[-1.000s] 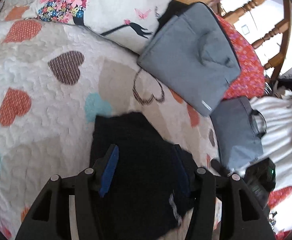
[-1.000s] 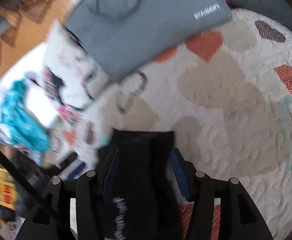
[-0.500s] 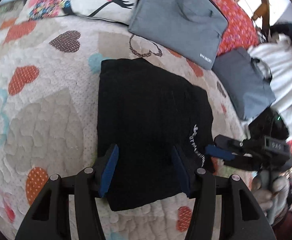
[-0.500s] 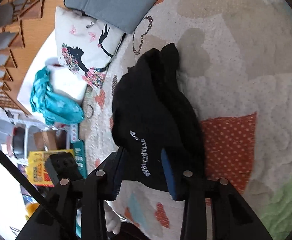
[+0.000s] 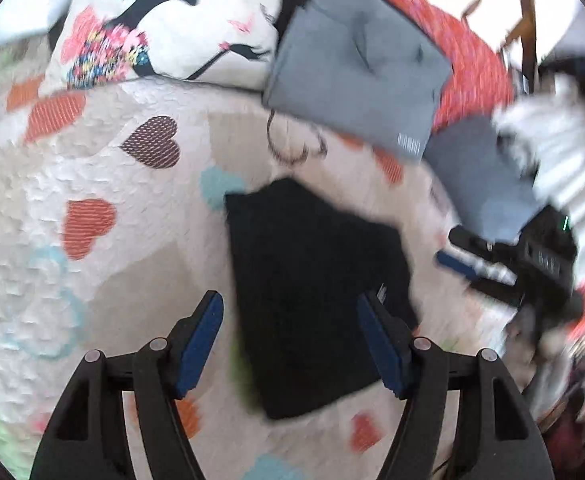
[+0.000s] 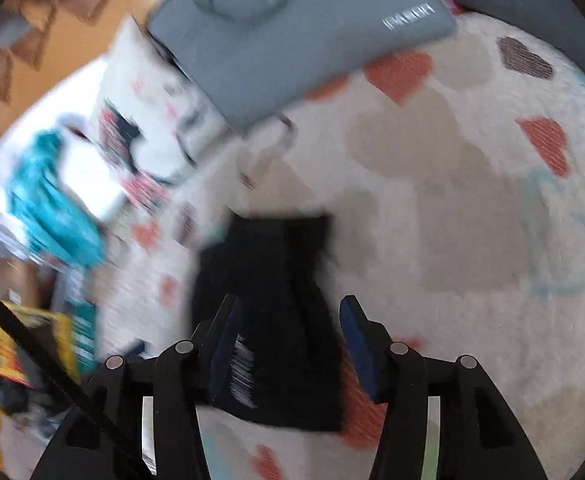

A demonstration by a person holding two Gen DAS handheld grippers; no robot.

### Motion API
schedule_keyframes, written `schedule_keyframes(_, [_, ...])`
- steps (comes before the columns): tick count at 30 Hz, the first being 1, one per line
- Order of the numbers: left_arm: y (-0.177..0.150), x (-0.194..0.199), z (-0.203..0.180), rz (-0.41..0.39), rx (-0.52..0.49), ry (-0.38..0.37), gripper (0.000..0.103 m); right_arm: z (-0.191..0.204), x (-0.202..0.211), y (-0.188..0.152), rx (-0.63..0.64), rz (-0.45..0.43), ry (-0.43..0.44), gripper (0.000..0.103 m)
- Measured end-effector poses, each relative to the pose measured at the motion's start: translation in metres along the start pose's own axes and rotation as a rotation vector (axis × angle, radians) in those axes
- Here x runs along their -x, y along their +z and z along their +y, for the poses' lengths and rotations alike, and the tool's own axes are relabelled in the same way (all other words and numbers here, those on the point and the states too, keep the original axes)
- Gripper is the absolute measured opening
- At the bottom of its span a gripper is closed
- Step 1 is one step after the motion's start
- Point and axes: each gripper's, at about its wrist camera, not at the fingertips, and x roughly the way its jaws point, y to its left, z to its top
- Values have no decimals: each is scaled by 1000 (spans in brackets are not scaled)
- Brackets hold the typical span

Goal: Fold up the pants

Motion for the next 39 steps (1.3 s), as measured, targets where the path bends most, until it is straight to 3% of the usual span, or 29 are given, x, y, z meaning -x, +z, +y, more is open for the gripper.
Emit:
schedule_keyframes(3, [12, -21, 7, -20, 97, -42, 68, 10, -24, 8, -52, 9, 178, 60])
schedule_keyframes(5, [17, -42, 10, -3, 158, -52, 68, 13, -50, 9, -76, 39, 216, 60])
schedule_keyframes(9, [9, -75, 13, 59, 197, 0, 69, -8, -94, 6, -126, 134, 168, 57])
schedule_keyframes(11, [10, -79, 14, 59, 186, 34, 70, -23, -93, 8, -158, 119, 152, 43])
schedule_keyframes(13, [10, -83, 19, 89, 211, 102, 73, -32, -86, 13, -178, 98, 124, 41])
schedule_keyframes(16, [5, -74, 26, 90, 268, 71, 73, -25, -71, 16, -140, 31, 27, 42])
schedule_keyframes(20, [-5, -49, 10, 37, 140, 141, 73, -16, -50, 16, -83, -24, -50, 57])
schedule_keyframes(23, [-20, -32, 0, 2, 54, 205, 73, -14, -39, 12, -73, -35, -50, 57])
schedule_keyframes(31, [-59, -1, -22, -62, -67, 290, 73, 5, -35, -16, -44, -7, -27, 58])
schedule_keyframes(33, [-67, -1, -27, -60, -88, 319, 73, 19, -41, -20, 3, 17, -32, 58])
schedule_keyframes(36, [-77, -7, -27, -18, -66, 296, 73, 49, -55, -18, 131, 86, -32, 58])
schedule_keyframes(39, [-83, -16, -32, 5, -91, 299, 73, 78, -85, -12, 246, 206, -32, 58])
